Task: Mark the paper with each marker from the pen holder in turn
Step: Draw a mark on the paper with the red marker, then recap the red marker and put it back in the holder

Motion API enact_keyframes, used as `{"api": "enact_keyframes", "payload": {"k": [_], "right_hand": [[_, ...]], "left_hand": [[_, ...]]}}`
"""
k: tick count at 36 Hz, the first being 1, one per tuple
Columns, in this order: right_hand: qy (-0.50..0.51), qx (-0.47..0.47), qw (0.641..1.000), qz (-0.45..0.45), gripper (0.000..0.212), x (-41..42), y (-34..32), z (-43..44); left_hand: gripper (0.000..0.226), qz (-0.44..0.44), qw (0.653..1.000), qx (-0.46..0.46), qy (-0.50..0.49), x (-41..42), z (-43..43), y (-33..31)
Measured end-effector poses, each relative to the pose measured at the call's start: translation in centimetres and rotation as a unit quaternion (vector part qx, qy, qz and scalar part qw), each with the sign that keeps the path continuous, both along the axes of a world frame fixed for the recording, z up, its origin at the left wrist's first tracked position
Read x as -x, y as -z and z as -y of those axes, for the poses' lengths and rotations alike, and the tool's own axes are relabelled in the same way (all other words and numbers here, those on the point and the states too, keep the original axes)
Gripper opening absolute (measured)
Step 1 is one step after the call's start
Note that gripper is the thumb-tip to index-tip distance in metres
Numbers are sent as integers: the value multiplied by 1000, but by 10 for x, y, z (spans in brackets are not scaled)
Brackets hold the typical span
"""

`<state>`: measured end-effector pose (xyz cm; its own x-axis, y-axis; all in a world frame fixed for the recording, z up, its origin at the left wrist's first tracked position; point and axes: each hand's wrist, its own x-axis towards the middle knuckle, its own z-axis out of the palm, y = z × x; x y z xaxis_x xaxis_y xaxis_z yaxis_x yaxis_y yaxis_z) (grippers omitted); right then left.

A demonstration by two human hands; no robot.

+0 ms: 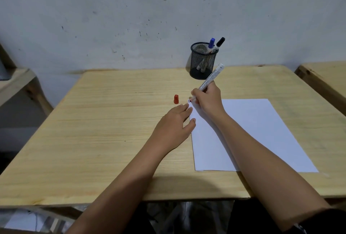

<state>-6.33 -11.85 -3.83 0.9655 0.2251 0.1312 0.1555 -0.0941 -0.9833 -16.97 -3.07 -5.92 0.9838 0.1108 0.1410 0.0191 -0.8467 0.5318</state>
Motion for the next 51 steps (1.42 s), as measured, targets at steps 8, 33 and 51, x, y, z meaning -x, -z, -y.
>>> {"api": "enact_keyframes", "payload": {"k": [8,33,51], "right_hand": [[1,16,1000,-7,23,0,-2,1],[-58,-192,976,-86,15,-5,-17,44],[-69,-293,948,-102,15,9,-38,73]], "left_hand": [[48,0,1000,7,-2,0,0,1],[35,59,996,66,7,4,-1,-7],[12,62,958,256,-114,-37,-24,-44]]}}
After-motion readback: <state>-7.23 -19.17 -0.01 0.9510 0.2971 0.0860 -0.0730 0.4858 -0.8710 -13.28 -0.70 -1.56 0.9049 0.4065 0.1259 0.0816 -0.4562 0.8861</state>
